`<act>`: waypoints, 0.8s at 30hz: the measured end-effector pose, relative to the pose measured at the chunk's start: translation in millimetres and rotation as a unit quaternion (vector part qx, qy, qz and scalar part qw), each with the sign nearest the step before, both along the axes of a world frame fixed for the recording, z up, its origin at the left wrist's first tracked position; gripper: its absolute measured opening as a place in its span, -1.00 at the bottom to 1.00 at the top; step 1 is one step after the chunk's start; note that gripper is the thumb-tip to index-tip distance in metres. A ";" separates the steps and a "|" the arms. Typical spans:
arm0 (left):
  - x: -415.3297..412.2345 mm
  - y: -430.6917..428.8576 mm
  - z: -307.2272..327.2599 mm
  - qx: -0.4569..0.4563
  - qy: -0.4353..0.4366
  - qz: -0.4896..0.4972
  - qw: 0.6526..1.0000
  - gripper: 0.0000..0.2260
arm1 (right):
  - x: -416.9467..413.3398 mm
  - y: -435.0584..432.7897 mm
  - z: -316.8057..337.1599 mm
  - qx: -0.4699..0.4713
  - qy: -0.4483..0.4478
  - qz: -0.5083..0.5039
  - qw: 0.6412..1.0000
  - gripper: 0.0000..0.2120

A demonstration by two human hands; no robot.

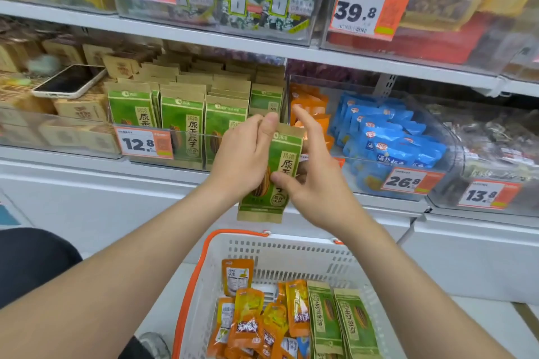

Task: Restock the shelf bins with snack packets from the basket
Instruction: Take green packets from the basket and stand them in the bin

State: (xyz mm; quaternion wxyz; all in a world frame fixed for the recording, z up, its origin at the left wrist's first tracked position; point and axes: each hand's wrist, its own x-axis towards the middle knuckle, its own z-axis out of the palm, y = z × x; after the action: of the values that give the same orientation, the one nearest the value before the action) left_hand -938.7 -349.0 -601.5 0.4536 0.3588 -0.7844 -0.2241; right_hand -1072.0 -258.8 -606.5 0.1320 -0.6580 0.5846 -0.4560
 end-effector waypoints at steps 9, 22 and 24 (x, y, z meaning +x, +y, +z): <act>11.9 -26.5 11.8 0.062 0.085 0.165 0.981 -0.77 | -7.0 -49.7 57.2 -0.243 0.013 -0.115 0.963 -0.45; 16.6 -23.5 4.5 0.107 -0.097 0.193 0.971 -0.60 | -7.9 -113.9 70.1 0.119 0.474 -0.110 0.865 -0.84; 16.2 -24.3 4.6 0.112 -0.093 0.195 0.970 -0.61 | -2.3 -118.7 71.3 0.137 0.526 -0.121 0.831 -0.73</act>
State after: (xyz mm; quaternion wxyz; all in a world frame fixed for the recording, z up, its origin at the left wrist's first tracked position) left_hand -922.5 -373.4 -597.0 0.3706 0.5727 -0.7079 -0.1831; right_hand -1074.3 -377.4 -535.2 -0.1628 -0.6972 0.6974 0.0315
